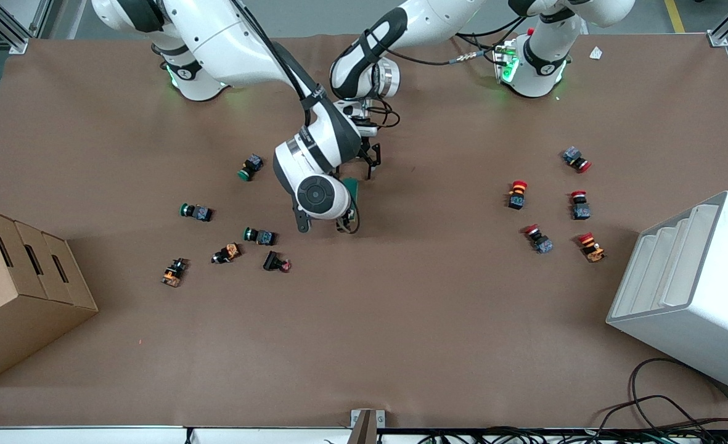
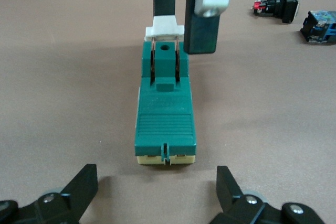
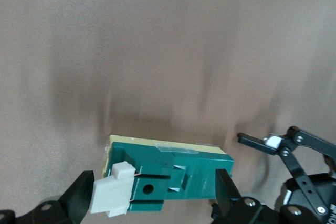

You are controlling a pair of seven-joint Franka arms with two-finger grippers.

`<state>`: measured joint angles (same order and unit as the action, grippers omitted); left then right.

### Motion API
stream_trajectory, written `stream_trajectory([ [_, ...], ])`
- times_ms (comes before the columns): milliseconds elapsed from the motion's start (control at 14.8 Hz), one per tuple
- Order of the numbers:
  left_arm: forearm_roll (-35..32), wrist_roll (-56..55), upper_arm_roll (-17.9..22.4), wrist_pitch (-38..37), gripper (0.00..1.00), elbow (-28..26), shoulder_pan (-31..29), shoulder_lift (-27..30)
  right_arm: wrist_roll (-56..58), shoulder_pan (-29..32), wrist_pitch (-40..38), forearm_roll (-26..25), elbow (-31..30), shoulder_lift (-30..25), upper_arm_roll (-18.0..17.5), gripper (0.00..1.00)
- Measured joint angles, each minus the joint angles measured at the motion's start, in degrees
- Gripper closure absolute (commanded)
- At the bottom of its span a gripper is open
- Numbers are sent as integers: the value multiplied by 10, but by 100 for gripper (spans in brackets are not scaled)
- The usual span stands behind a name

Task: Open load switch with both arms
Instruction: 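Push the white handle down onto the switch with the right gripper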

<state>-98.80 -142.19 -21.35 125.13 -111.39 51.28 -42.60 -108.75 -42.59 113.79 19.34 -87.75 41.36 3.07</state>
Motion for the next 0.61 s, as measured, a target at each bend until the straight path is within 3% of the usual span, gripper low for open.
stream_trajectory([
  [338,-4,-21,-1,-56,0,5,18,-14,0,-1,-47,14,5,0,-2,0],
  [609,-4,-22,-1,-59,0,6,19,-15,0,-1,-81,30,22,0,-1,0],
])
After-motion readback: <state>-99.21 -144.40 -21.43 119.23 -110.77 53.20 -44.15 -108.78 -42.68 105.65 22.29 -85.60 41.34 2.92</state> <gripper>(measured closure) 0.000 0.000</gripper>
